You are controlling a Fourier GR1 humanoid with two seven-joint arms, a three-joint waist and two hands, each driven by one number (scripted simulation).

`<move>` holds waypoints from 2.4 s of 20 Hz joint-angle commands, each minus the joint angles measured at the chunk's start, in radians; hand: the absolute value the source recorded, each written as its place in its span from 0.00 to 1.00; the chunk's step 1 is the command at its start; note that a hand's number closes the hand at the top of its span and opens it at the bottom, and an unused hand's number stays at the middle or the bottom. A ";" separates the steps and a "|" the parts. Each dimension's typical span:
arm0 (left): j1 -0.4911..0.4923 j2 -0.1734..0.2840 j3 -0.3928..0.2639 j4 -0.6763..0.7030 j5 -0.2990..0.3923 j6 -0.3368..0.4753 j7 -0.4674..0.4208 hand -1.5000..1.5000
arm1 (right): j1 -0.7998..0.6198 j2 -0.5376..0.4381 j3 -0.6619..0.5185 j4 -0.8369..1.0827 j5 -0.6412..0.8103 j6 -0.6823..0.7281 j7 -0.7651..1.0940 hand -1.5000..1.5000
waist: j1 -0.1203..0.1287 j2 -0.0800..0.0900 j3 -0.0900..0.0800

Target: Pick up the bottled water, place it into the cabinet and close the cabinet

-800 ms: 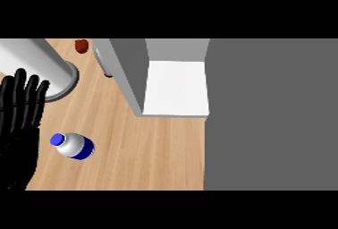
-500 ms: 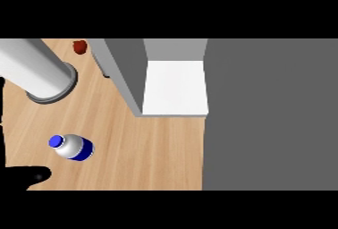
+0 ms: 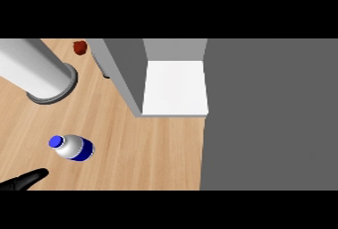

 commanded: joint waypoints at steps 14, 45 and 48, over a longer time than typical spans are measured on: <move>0.147 -0.023 0.078 0.122 0.002 -0.044 -0.028 0.00 | 0.319 -0.010 0.146 -0.256 0.067 0.049 -0.037 0.00 | -0.012 0.000 -0.001; -0.259 0.083 0.214 1.500 0.048 -0.338 -0.782 0.00 | 0.598 -0.096 0.171 -0.212 0.120 0.119 -0.367 0.00 | -0.029 0.005 -0.002; -0.326 0.082 0.212 1.597 0.048 -0.366 -0.851 0.00 | 0.565 -0.091 0.198 -0.219 0.145 0.099 -0.327 0.00 | -0.022 0.008 -0.003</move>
